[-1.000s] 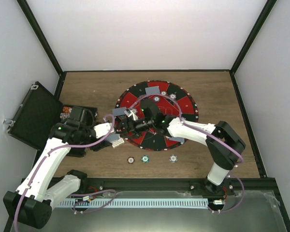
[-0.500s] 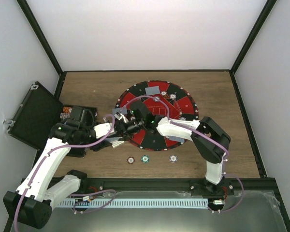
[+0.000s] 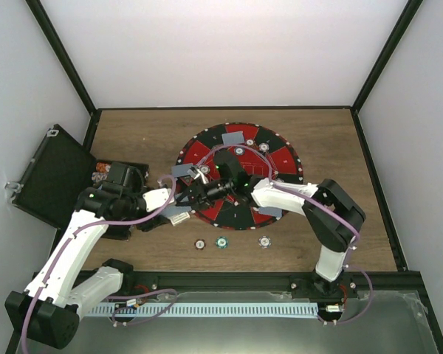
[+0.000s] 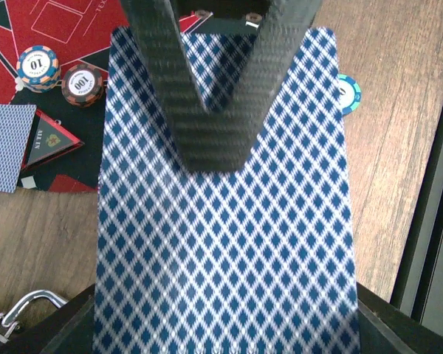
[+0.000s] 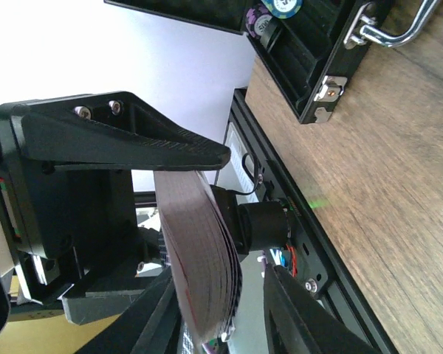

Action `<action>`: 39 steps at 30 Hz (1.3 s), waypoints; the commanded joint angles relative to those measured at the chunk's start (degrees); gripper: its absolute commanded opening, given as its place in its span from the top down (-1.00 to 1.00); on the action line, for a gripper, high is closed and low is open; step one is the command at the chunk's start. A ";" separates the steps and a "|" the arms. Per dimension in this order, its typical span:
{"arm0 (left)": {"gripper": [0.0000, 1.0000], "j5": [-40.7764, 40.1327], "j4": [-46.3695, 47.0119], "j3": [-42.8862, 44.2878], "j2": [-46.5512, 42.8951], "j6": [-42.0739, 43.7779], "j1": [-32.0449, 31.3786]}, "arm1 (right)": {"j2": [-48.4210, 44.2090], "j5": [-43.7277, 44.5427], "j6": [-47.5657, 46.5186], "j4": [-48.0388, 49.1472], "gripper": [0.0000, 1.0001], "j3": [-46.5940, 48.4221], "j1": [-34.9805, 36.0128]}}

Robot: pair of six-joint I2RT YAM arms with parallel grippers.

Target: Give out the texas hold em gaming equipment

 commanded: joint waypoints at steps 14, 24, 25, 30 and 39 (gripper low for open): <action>0.92 1.29 0.45 0.88 -1.18 1.12 0.08 | -7.90 2.18 -2.71 -5.35 0.98 -2.79 -4.64; 0.92 0.77 -0.12 0.93 -1.46 1.16 0.10 | -8.67 1.37 -5.07 -7.64 0.99 -2.11 -10.51; 0.92 0.74 -0.30 0.92 -1.59 1.20 0.08 | -7.95 1.35 -5.91 -8.24 0.99 -1.62 -11.50; 0.92 0.94 -1.19 1.12 -2.05 0.93 0.08 | 1.12 2.59 -11.32 -14.14 0.99 6.38 -13.87; 0.92 1.40 -2.96 1.62 -2.69 0.60 0.10 | 24.08 5.06 -14.45 -23.37 0.99 31.99 -13.72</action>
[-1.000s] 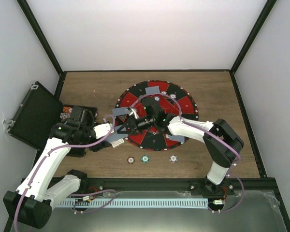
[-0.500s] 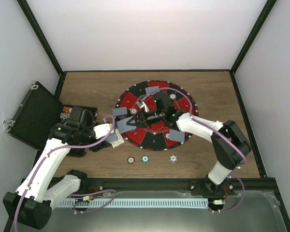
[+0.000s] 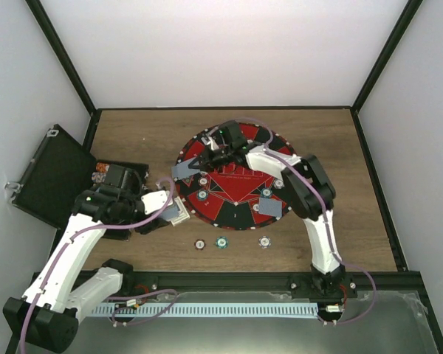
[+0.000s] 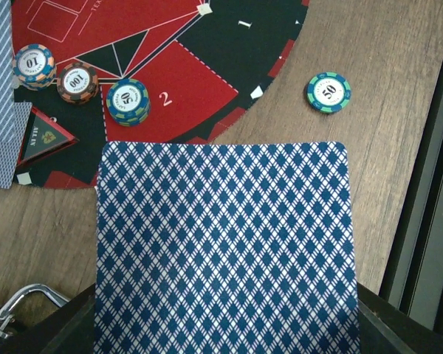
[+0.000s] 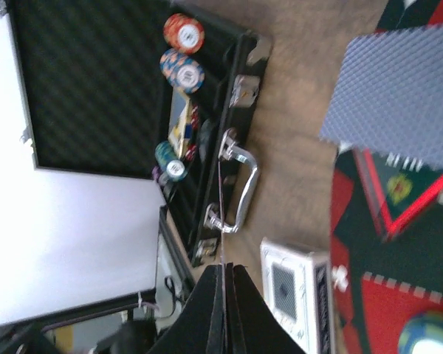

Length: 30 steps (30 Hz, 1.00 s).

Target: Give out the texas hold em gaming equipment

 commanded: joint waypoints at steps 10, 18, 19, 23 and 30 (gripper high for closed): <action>0.92 1.36 -1.43 2.35 -0.55 0.60 0.08 | 20.84 4.11 -4.65 -16.38 0.94 29.37 1.05; 0.92 1.19 -1.44 2.62 -0.52 0.72 0.08 | 20.02 9.19 -8.62 -22.31 0.66 30.73 1.04; 0.92 1.26 -1.42 2.75 -0.46 0.74 0.10 | 19.76 9.85 -9.22 -23.31 0.62 30.68 1.04; 0.92 1.36 -1.42 2.96 -0.51 0.63 0.12 | 18.53 11.73 -10.79 -25.51 0.49 30.23 1.05; 0.92 1.44 -1.61 3.16 -0.63 0.56 0.08 | 15.55 15.61 -13.16 -28.15 0.32 29.12 1.03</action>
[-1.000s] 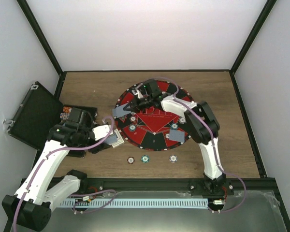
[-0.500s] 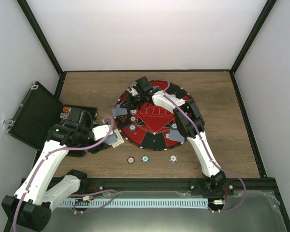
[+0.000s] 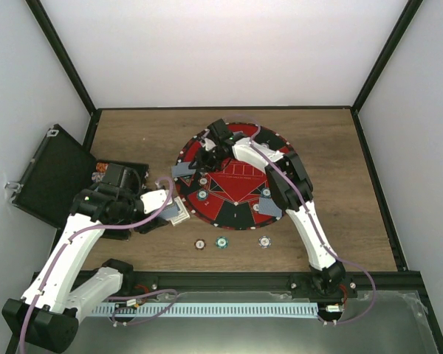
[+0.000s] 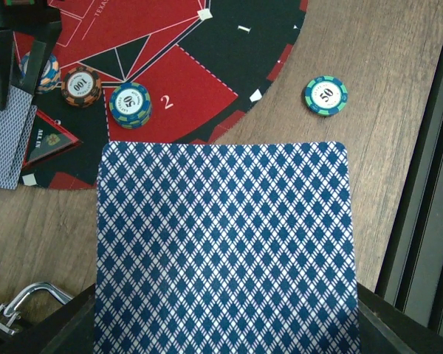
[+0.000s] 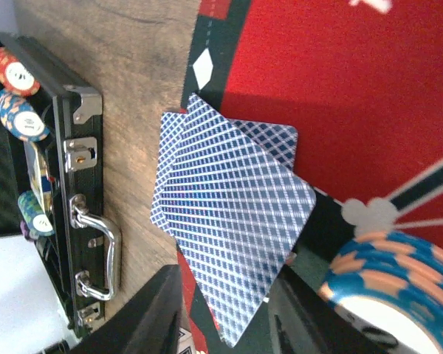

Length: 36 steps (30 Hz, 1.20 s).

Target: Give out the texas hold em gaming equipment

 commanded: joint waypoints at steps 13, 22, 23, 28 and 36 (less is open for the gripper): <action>0.92 1.68 0.04 1.80 -0.38 0.57 0.08 | -13.62 6.75 -4.84 -4.12 0.07 -6.65 0.22; 0.92 1.69 1.49 0.48 -0.73 0.68 0.09 | -32.20 -3.35 1.75 11.32 -0.39 -28.68 0.94; 0.92 1.65 1.79 0.25 -0.72 0.61 0.10 | -34.30 -5.03 3.16 13.88 -0.43 -31.88 1.41; 0.92 1.30 3.10 -0.08 -0.69 0.58 0.08 | -43.90 -11.47 11.05 27.44 -0.57 -45.19 5.72; 0.92 1.38 3.45 -0.08 -0.50 0.59 0.08 | -46.01 -13.21 18.16 38.57 -0.57 -51.28 13.50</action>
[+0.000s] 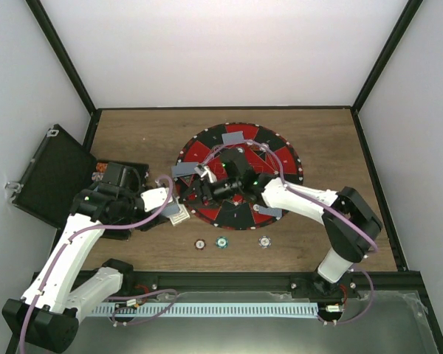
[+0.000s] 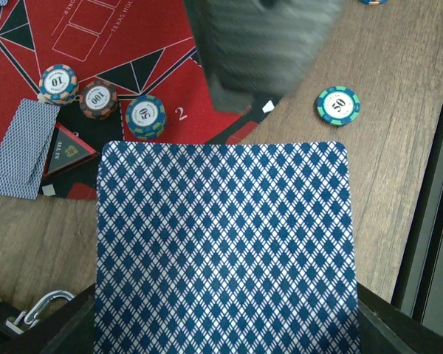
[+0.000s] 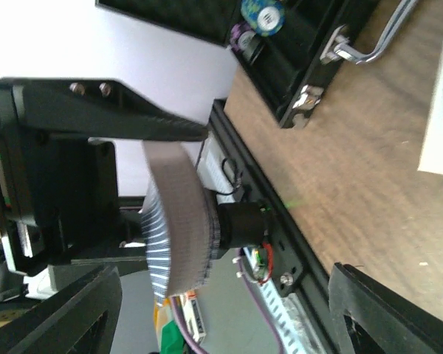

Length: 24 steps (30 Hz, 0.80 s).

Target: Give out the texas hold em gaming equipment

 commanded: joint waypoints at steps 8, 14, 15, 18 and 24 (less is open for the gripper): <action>0.92 1.44 0.78 -0.15 -0.87 0.50 0.08 | 5.53 -2.51 5.44 8.68 -0.48 4.55 5.99; 0.92 1.47 0.59 -0.19 -0.96 0.63 0.08 | 9.05 -3.50 6.54 10.44 -0.38 7.06 7.14; 0.92 1.37 0.58 -0.22 -0.96 0.63 0.08 | 9.55 -3.77 6.67 10.74 -0.38 7.54 7.28; 0.92 1.53 0.51 -0.24 -0.88 0.66 0.08 | 10.67 -4.61 7.12 11.59 -0.36 8.50 7.35; 0.92 1.62 0.25 -0.15 -1.12 0.59 0.08 | 11.37 -4.68 6.02 10.37 -0.29 8.09 6.54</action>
